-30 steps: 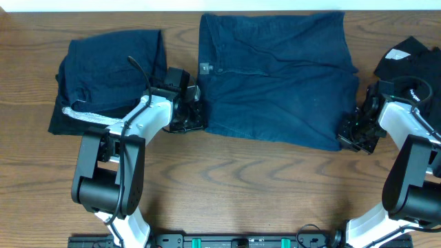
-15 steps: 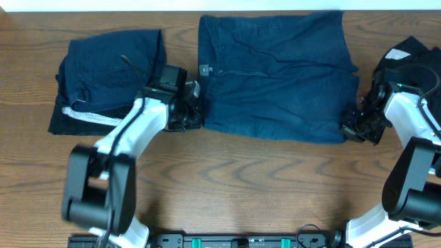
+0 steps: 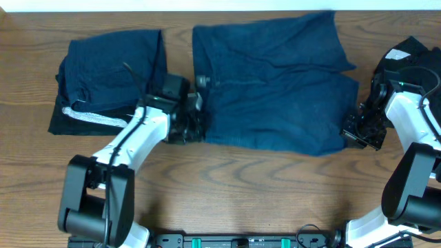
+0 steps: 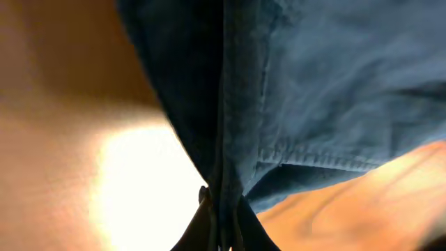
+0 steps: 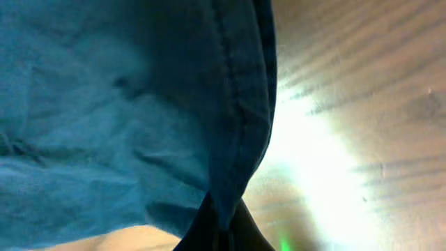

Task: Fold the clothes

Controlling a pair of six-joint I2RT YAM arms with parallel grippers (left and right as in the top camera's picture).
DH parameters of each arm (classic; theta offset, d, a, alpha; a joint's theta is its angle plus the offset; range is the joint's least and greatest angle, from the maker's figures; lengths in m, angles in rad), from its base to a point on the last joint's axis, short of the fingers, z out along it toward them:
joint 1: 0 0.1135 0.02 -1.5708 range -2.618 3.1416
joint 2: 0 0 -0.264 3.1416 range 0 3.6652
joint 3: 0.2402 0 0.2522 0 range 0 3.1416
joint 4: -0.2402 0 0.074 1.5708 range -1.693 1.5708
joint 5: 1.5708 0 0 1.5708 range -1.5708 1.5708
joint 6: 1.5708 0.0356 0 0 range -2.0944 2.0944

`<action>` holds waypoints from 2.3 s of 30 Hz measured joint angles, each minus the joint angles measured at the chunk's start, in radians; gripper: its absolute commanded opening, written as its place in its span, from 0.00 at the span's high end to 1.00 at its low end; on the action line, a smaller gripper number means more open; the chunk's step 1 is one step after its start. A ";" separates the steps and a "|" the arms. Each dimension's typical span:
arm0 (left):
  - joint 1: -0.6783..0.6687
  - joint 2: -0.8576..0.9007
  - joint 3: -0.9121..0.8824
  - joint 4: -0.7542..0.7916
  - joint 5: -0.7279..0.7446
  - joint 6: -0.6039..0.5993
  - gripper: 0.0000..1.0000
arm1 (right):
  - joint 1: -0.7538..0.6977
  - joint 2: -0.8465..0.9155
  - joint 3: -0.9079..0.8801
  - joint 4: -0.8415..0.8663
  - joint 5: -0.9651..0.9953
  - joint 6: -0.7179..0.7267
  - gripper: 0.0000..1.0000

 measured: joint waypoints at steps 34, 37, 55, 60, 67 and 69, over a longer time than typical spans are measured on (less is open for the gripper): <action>0.004 0.031 0.232 0.304 -0.052 0.131 0.52 | 0.013 -0.002 0.322 0.396 -0.111 -0.255 0.28; 0.032 0.116 0.232 0.382 -0.023 0.138 0.52 | 0.013 0.004 0.323 0.498 -0.125 -0.283 0.28; 0.084 0.243 0.232 0.434 0.016 0.140 0.52 | 0.013 0.307 0.327 0.822 -0.225 -0.408 0.24; 0.084 0.278 0.232 0.421 0.045 0.140 0.52 | 0.013 0.306 0.327 0.801 -0.228 -0.412 0.22; 0.084 0.348 0.232 0.419 0.145 0.139 0.53 | 0.013 0.306 0.327 0.792 -0.230 -0.416 0.21; 0.084 0.349 0.232 0.420 0.176 0.139 0.56 | 0.013 0.306 0.327 0.786 -0.230 -0.422 0.21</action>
